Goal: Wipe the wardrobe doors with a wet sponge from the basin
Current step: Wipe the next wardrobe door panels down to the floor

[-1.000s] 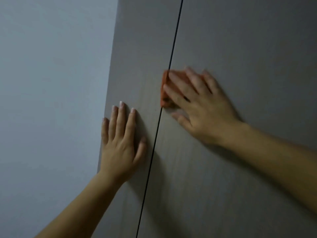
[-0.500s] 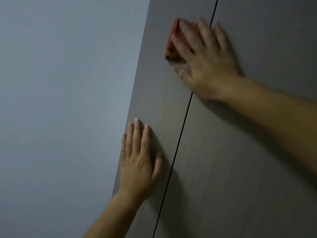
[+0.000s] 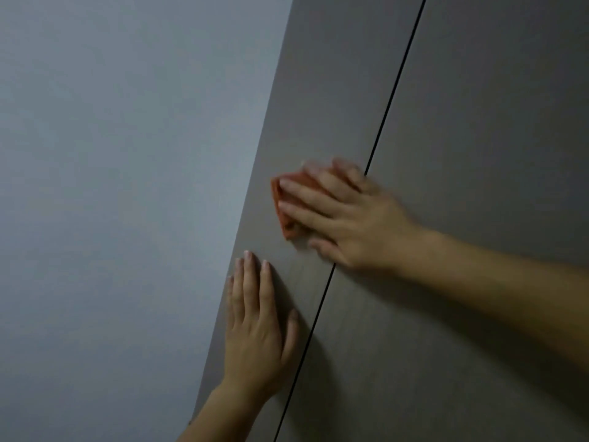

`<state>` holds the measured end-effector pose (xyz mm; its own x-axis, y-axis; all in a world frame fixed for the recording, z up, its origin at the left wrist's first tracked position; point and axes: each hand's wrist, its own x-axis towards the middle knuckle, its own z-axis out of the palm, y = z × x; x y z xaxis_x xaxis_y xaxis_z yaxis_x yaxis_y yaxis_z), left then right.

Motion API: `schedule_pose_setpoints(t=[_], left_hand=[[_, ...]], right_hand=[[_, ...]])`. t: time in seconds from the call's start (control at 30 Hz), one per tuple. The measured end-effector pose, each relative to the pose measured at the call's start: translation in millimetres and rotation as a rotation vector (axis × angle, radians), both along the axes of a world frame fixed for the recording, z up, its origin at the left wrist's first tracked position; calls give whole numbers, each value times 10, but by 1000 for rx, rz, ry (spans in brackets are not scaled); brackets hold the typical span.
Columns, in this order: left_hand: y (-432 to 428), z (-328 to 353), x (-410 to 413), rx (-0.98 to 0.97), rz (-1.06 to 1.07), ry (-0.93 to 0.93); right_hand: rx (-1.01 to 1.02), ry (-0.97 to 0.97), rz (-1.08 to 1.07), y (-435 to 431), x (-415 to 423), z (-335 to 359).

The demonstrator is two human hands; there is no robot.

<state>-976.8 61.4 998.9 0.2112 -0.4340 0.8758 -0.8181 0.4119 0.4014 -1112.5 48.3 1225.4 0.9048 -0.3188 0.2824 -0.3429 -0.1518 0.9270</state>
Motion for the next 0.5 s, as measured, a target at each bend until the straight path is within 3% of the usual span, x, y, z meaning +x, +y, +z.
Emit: schedule_pose_setpoints(t=[0.13,0.37,0.5], left_hand=[[-31,-2,-68,-3,-25,87],[-28,-422,-144,-6,-92,198],[-7,-421,-149,8,-120,201]], right_hand=[[-70,-229,-31,-52,437,302],[5,122,38,25,-200,-925],[-32,138,61,-25,-47,-725]])
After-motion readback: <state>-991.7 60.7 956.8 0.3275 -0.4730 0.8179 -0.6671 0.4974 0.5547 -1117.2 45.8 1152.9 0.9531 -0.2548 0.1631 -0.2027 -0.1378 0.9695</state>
